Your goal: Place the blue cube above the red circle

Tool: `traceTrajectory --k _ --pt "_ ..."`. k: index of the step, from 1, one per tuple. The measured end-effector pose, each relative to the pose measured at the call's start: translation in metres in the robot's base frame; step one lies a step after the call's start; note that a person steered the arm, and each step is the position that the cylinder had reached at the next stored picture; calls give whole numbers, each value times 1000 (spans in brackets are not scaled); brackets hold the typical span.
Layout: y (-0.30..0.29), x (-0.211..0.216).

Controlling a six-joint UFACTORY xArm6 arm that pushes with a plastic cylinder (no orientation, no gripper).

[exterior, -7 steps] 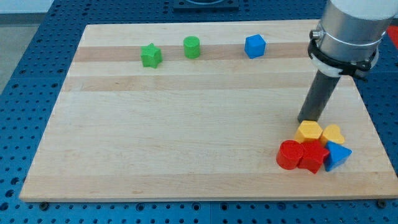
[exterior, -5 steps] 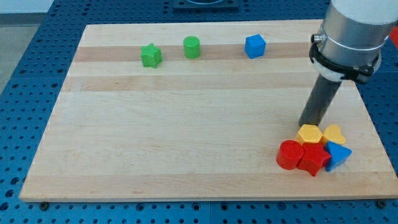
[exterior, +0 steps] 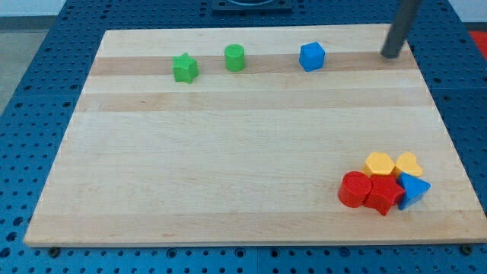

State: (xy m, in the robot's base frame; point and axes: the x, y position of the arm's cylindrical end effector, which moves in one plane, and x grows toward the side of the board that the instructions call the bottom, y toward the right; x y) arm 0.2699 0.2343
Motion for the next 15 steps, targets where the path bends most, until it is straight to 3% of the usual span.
traceTrajectory --k 2,4,5,6,8,9,10,13,15 --pt "-66 21" --pt "-83 -34" --pt "-128 -14" --pt "-135 32" --pt "-135 50" --pt "-131 74" --pt "-113 129" --pt "-93 136" --pt "-90 183"
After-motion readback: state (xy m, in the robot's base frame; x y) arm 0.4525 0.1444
